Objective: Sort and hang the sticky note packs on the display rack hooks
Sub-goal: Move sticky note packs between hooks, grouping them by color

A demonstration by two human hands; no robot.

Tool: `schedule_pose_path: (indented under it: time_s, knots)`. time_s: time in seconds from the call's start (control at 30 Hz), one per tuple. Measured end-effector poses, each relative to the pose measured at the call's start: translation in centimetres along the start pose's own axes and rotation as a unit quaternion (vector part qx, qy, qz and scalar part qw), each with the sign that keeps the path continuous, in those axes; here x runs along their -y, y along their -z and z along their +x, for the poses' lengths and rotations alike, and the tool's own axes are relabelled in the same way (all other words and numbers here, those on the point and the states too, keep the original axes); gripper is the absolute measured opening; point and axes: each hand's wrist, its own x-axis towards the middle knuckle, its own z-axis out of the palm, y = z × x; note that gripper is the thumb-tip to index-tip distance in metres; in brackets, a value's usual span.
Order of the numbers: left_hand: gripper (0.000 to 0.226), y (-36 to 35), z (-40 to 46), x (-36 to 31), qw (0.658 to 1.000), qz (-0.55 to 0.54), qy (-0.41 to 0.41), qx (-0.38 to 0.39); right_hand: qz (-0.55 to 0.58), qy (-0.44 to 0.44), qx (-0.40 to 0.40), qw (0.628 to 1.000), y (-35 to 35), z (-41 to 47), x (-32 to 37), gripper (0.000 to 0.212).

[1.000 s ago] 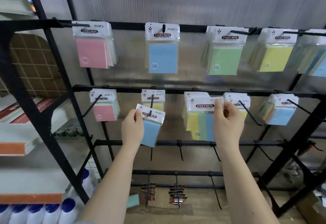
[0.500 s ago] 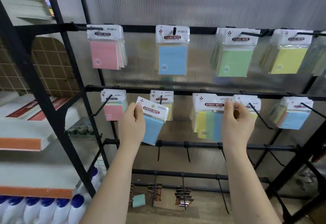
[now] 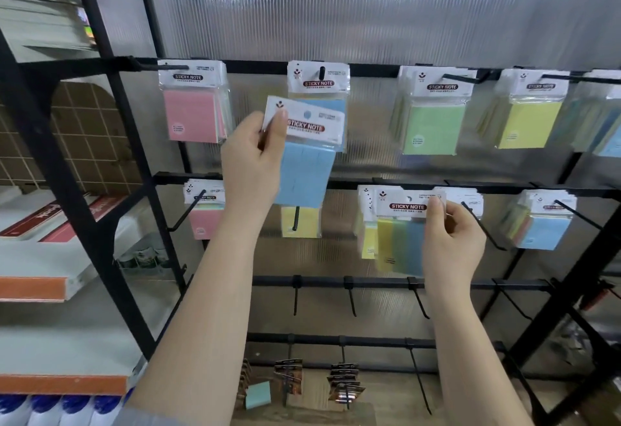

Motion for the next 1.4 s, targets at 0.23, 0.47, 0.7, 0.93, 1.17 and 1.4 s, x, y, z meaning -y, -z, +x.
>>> schedule_pose_path:
  time_s: [0.23,0.47,0.7,0.93,1.17,1.4]
  knots:
    - [0.042,-2.3,2.6,-1.4,0.998,-0.062,0.005,-0.021,0.002,0.011,-0.005,1.000,0.1,0.0,0.4,0.042]
    - [0.039,-3.6,4.2,-1.0,0.995,-0.088,0.002,-0.047,0.004,0.004,-0.006,1.000,0.3,0.4,0.2,0.039]
    - [0.026,-4.2,4.6,-0.7,0.995,-0.076,0.019,-0.068,-0.003,-0.003,-0.004,1.000,0.6,0.7,0.1,0.037]
    - [0.024,-5.6,5.8,1.2,0.995,-0.059,0.058,-0.049,-0.013,0.003,-0.005,1.000,0.5,1.1,0.1,0.043]
    - [0.019,-6.9,7.8,2.2,0.996,-0.007,0.087,-0.024,-0.006,-0.004,-0.017,1.000,0.5,1.8,0.1,0.040]
    - [0.025,-7.2,7.5,2.6,0.990,-0.017,0.129,-0.056,-0.006,-0.010,-0.031,0.999,0.9,2.1,0.1,0.040]
